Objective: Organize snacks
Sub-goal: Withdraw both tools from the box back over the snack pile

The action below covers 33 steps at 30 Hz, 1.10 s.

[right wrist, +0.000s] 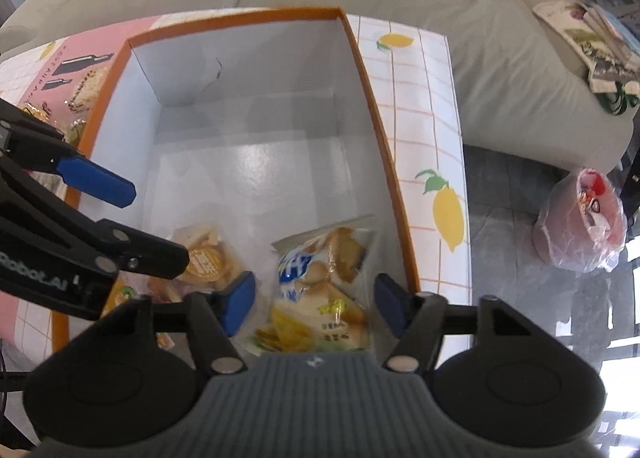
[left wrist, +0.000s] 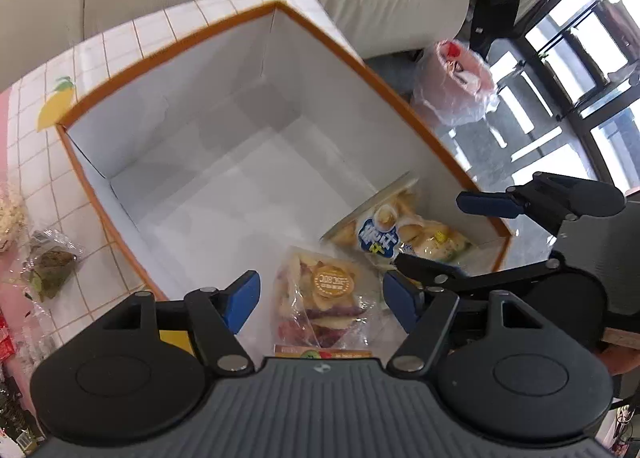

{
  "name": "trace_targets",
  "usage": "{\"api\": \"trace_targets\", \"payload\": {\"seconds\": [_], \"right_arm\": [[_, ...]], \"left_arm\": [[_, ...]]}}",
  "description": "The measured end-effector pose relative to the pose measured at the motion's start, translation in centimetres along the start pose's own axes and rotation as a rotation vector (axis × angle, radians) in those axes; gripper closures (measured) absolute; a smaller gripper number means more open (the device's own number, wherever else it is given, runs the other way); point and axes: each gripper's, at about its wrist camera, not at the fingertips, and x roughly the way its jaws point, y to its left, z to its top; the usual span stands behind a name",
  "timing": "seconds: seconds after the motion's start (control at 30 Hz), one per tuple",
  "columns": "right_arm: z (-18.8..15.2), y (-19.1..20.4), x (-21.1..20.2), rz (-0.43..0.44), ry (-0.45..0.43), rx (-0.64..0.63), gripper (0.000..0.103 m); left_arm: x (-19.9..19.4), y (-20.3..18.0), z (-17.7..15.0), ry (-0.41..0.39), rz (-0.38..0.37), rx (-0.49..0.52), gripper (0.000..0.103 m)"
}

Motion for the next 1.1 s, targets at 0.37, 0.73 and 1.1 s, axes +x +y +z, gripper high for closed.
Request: {"api": "trace_targets", "payload": {"seconds": [0.37, 0.73, 1.1], "right_arm": [[-1.1, 5.5, -5.2, -0.029, -0.145, -0.027, 0.022], [-3.2, 13.2, -4.6, 0.143, -0.162, 0.008, 0.045], [-2.6, 15.5, -2.5, 0.125, -0.131, 0.131, 0.103]], "left_arm": [[-7.2, 2.9, -4.7, -0.151, -0.121, -0.042, 0.021], [-11.4, 10.3, -12.9, -0.242, -0.014, -0.135, 0.022], [-12.8, 18.9, -19.6, -0.312, 0.092, -0.266, 0.024]]}}
